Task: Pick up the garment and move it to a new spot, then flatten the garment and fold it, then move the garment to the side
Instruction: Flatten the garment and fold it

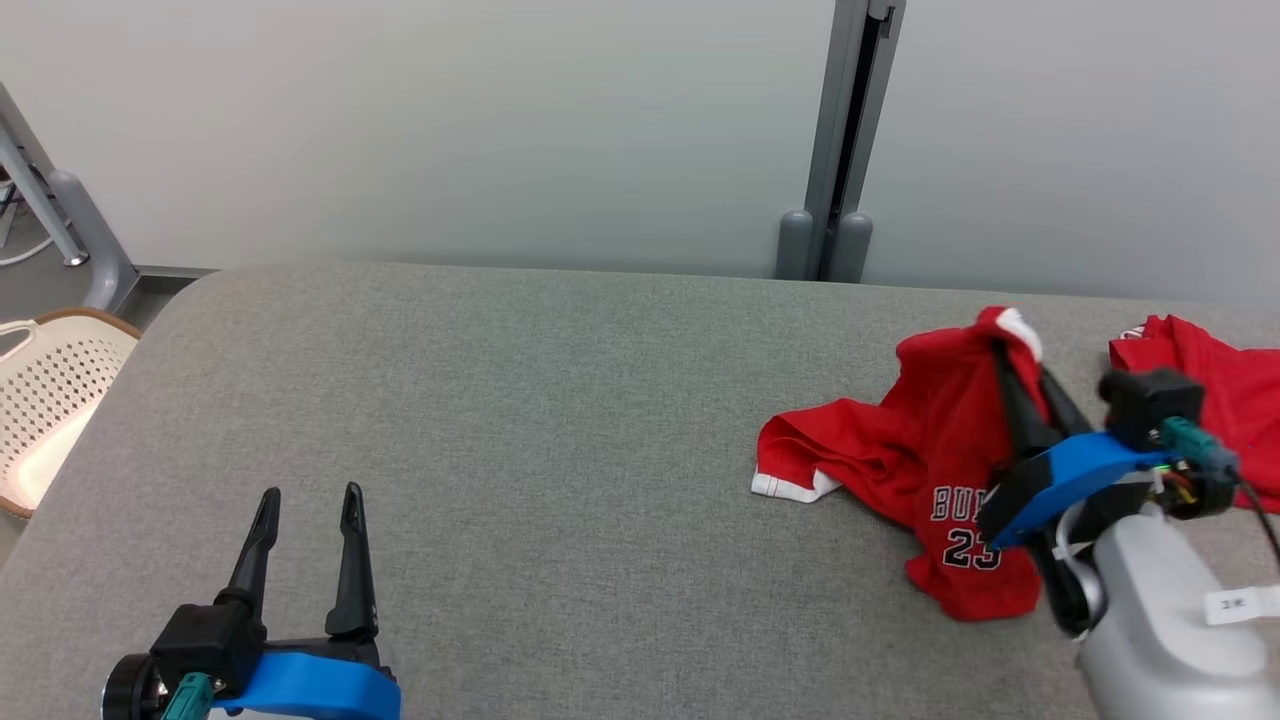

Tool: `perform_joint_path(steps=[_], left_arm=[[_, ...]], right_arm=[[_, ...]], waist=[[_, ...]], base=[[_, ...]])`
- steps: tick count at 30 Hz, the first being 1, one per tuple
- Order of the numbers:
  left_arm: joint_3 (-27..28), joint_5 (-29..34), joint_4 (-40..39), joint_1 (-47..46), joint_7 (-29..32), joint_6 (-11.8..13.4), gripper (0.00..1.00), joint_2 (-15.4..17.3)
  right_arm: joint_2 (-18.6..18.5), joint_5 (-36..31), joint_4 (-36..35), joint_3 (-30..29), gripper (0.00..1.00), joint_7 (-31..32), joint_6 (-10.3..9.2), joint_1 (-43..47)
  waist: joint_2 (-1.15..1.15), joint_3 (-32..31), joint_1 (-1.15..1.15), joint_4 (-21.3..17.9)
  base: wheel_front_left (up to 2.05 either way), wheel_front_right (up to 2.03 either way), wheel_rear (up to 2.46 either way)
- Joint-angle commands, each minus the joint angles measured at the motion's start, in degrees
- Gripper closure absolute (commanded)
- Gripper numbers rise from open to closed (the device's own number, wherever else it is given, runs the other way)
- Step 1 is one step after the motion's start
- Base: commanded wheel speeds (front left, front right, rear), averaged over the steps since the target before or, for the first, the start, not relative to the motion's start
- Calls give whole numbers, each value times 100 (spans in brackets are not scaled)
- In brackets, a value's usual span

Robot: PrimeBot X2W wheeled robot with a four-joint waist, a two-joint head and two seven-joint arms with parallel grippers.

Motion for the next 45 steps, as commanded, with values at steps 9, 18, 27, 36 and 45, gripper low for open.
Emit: perform_joint_path(steps=[9,18,27,36,45], left_arm=[[22,40,-66,80,-26,-42,0,-10],[-31,40,-40,0,-26,-33,0,-33],[60,27,-22,-3,-26,-30,0,-47],[135,71,-87,93,-26,-25,0,-56],[178,94,-157,186,-26,-27,0,-62]], right_arm=[[688,313,-592,1503,100,-15,0,734],[982,754,-367,3182,100,8,0,1020],[992,1140,-487,3715,0,-24,0,811],[601,696,-1308,2573,0,-26,0,1122],[373,152,-1991,874,0,-26,0,1994]], waist=[[0,-40,0,155],[0,44,0,259],[0,51,0,76],[0,-44,0,-279],[0,-59,0,-486]], base=[[0,0,0],[0,0,0],[0,0,0],[0,0,0],[0,0,0]])
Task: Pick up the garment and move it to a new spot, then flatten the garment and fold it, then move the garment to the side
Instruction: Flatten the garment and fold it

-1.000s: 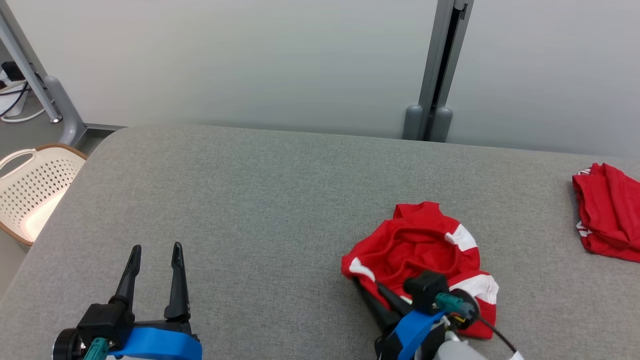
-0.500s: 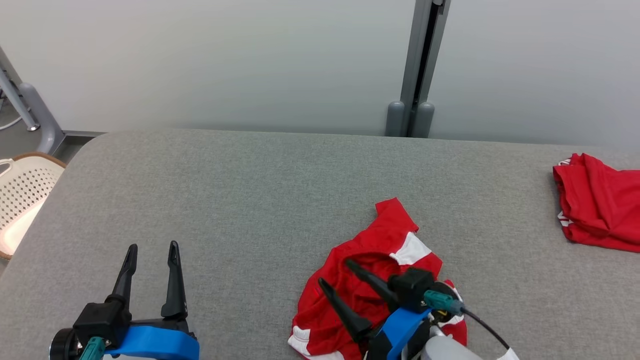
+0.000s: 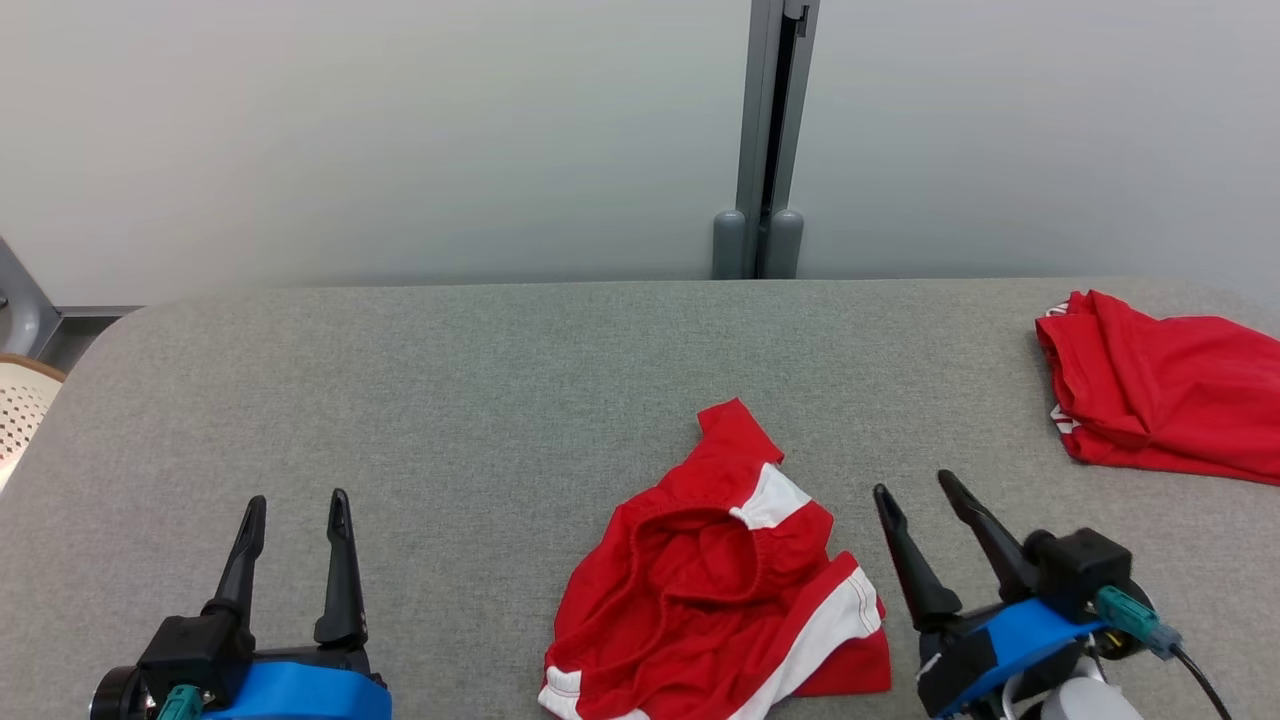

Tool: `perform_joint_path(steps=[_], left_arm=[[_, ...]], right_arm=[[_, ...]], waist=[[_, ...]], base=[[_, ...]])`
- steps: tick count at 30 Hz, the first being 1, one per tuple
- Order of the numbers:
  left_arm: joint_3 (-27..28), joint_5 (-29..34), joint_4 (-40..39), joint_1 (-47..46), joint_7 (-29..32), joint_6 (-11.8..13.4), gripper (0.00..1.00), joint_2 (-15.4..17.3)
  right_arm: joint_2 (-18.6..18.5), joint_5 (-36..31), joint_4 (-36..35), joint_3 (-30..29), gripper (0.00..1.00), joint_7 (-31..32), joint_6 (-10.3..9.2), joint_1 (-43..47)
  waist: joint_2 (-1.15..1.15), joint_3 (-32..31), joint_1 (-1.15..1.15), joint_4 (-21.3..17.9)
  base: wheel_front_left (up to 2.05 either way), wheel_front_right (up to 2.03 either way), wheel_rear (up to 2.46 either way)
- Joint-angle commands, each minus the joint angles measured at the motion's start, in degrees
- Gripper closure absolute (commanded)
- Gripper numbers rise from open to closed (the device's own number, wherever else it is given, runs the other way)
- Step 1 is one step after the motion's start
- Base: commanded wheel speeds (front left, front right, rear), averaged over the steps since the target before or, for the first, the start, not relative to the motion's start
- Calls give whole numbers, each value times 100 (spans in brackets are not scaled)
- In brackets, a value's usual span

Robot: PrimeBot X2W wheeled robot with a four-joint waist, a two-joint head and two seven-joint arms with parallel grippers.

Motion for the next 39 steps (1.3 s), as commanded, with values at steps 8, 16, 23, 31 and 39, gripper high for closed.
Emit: perform_joint_path(steps=[8,16,23,31,39], left_arm=[[21,67,-19,102,-26,-5,0,36],[51,110,-8,140,-26,-7,0,36],[-23,128,19,79,-26,-9,0,27],[-56,105,64,14,-26,-11,0,50],[-79,64,105,-31,-26,-11,0,69]], right_arm=[[201,-502,-467,-861,0,-25,0,858],[278,-711,-625,-955,0,220,1,1052],[182,-663,-458,-584,0,450,1,770],[115,-543,383,-149,0,486,1,410],[218,-343,1625,282,0,310,1,21]], waist=[[0,-12,0,-33],[0,-15,0,-9],[0,20,0,110],[0,86,0,239],[0,139,0,293]], base=[[0,0,0],[0,0,0],[0,0,0],[0,0,0],[0,0,0]])
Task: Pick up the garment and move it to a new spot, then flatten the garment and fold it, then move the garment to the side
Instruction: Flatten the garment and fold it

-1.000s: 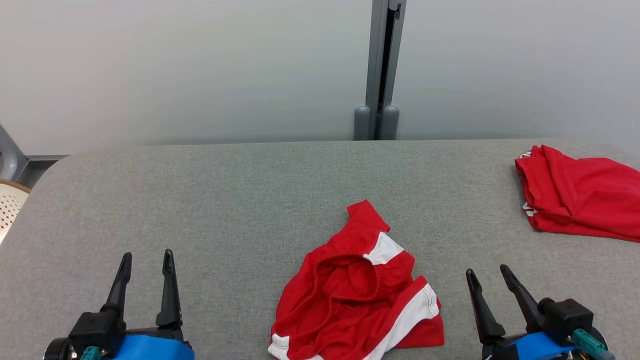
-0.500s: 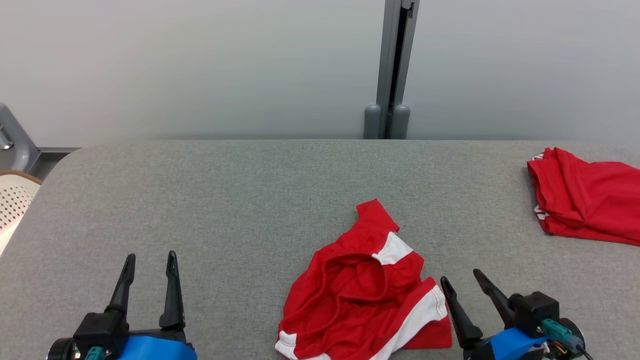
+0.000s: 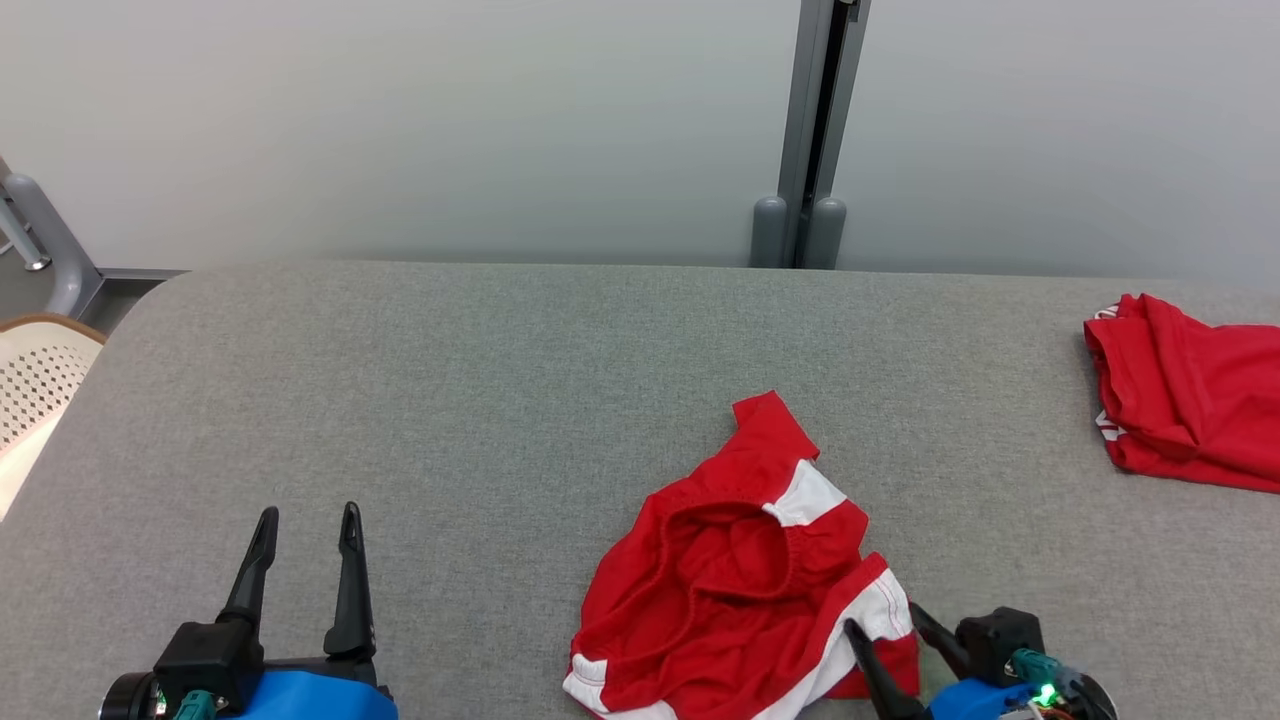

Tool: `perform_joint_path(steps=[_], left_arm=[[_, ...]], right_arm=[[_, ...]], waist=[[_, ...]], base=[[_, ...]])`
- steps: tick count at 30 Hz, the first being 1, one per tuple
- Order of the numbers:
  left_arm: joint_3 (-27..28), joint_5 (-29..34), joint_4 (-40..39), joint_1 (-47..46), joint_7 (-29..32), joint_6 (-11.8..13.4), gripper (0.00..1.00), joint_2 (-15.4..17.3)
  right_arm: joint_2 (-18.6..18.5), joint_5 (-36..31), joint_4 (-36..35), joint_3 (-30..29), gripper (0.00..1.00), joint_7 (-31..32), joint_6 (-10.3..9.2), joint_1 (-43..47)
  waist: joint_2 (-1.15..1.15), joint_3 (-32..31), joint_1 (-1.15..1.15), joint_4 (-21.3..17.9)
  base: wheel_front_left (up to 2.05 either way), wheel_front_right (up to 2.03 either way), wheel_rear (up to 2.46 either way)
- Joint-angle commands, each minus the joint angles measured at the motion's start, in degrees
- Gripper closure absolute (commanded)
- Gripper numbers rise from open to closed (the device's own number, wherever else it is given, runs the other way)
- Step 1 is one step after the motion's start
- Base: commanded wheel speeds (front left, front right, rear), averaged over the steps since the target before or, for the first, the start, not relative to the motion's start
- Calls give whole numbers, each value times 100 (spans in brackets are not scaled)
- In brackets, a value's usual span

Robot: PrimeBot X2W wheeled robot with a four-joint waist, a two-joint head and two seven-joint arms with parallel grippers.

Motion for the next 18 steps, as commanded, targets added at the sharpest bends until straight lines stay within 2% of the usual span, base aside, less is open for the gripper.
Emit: perform_joint_path(steps=[1,2,3,7,12,18], left_arm=[[11,-40,19,-93,-26,-10,0,32],[13,-41,26,-96,-26,-10,0,31],[16,-46,32,-102,-26,-11,0,29],[33,-43,44,-121,-26,-11,0,24],[44,-47,45,-104,-26,-11,0,14],[64,-71,18,20,-26,-11,0,-12]], right_arm=[[61,112,228,146,32,-69,1,-162],[69,145,317,199,60,-106,1,-228],[66,180,407,245,100,-134,1,-292],[25,360,657,339,100,-261,1,-495],[-177,456,678,164,100,-359,0,-520],[-423,478,34,-380,100,-381,0,3]], waist=[[0,13,0,-13],[0,18,0,-22],[0,21,0,-34],[0,10,0,-89],[0,-30,0,-128],[0,-91,0,-175]], base=[[0,0,0],[0,0,0],[0,0,0],[0,0,0],[0,0,0],[0,0,0]])
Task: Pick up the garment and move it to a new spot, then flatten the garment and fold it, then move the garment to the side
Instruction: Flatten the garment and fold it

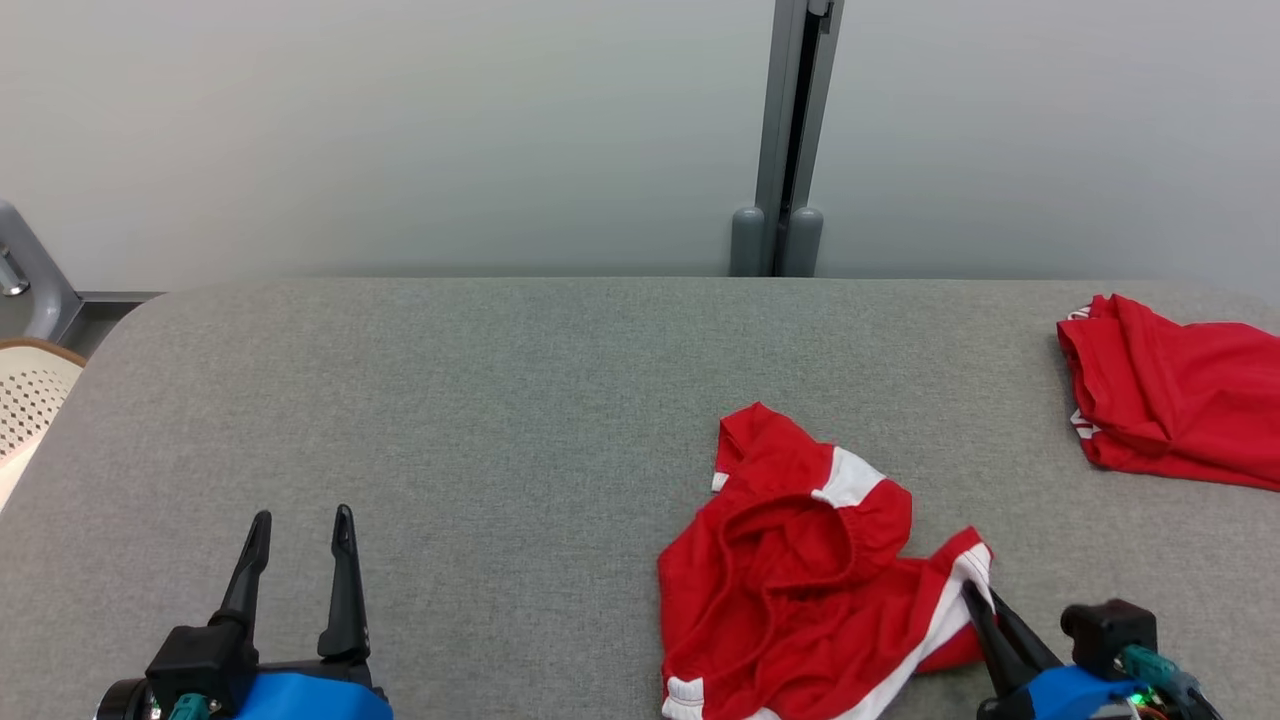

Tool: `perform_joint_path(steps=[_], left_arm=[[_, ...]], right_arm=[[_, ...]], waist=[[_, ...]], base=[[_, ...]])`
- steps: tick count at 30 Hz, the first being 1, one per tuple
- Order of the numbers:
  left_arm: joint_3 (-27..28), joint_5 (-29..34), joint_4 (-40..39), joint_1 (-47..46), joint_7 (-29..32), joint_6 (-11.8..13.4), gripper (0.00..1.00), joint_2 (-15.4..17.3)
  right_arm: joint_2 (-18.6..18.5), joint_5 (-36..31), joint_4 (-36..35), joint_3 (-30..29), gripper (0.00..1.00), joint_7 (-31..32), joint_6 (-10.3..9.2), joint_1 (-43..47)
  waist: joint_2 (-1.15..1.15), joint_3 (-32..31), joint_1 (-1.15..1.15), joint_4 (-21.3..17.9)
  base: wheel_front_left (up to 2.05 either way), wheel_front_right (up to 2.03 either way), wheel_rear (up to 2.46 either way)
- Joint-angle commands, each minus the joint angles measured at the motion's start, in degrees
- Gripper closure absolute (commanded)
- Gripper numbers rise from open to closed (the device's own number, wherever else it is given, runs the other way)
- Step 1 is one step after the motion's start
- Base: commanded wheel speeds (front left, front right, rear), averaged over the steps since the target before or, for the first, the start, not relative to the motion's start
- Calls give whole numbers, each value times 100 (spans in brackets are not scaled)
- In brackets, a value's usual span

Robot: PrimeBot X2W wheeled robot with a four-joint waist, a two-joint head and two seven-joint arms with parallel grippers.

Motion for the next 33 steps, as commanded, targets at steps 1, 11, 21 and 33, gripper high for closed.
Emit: perform_joint_path(steps=[1,11,21,33], left_arm=[[7,-27,-17,55,-26,-8,0,1],[-10,-8,-37,27,-26,-8,0,-28],[-28,25,-59,18,-26,-9,0,-39],[-508,45,-12,-146,-26,-11,0,-47]], right_arm=[[-52,-51,-149,-105,100,-26,-1,225],[174,-373,-959,-870,0,-28,-1,730],[666,-825,-2539,-1552,0,-28,-1,949],[841,-988,-3069,-1702,0,-28,-1,1064]], waist=[[0,-12,0,-24],[0,-6,0,-141],[0,-18,0,-167],[0,57,0,-331]], base=[[0,0,0],[0,0,0],[0,0,0],[0,0,0]])
